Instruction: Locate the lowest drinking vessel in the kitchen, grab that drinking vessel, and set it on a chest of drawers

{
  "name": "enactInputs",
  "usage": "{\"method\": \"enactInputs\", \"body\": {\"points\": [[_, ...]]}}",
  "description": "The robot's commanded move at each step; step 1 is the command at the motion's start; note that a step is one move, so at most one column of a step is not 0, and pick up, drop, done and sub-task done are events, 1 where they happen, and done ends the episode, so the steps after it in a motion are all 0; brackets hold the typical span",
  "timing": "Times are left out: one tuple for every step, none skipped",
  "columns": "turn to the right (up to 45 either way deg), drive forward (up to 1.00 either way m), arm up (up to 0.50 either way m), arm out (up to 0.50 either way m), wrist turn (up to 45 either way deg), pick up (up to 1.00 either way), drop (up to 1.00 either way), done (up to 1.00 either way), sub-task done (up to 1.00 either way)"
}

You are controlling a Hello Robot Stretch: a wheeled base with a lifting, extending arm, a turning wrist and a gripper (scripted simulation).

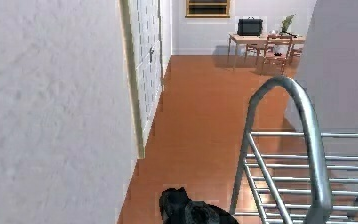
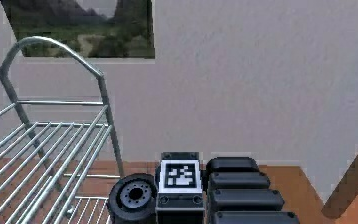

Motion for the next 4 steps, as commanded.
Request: {"method": "enactInputs", "body": {"points": [[0.0,0.15,0.00,0.00,0.0,0.00,0.00,0.00,0.00],[-6.0,0.00,0.00,0.00,0.0,0.00,0.00,0.00,0.00],[0.0,0.90,0.00,0.00,0.0,0.00,0.00,0.00,0.00],[30.0,0.00,0.00,0.00,0.0,0.00,0.00,0.00,0.00]]}}
